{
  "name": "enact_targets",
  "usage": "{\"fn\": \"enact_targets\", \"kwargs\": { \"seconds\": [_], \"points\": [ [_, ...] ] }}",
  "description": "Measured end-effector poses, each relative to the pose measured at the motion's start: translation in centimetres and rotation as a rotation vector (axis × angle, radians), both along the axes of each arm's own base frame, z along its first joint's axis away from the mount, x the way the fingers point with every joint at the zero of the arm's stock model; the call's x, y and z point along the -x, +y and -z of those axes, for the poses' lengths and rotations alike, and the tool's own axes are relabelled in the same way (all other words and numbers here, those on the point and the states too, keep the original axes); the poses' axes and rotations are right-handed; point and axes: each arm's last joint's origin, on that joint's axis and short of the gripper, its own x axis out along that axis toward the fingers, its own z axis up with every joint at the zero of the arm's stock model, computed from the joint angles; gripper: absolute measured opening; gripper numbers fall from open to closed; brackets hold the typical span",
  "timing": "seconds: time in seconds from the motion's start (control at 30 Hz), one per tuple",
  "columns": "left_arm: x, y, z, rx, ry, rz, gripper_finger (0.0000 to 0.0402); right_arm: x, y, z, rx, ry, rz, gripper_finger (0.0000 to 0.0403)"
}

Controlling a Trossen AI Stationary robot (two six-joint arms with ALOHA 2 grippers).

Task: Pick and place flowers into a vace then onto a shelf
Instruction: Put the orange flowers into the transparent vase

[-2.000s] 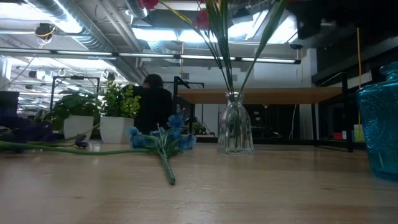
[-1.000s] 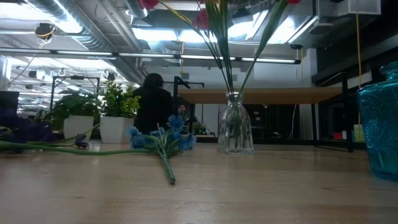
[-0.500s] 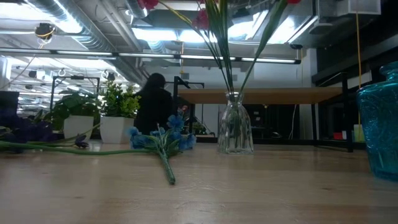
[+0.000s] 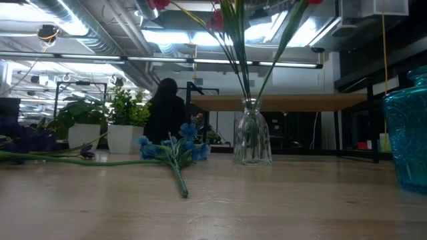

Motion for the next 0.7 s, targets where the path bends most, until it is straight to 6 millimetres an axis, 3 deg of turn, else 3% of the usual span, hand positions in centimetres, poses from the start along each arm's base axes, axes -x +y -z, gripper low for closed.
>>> {"fn": "enact_targets", "kwargs": {
  "seconds": [0.3,0.7],
  "points": [
    [-1.3,2.3,0.4,0.048,-0.02,0.052,0.0004,-0.9,-0.1,-0.4,-0.068,-0.085,0.011,0.0218],
    [-1.6,2.8,0.4,0.052,-0.026,0.072,0.0004,-5.0,0.7,-2.3,-0.041,-0.122,0.042,0.0218]
  ]
}}
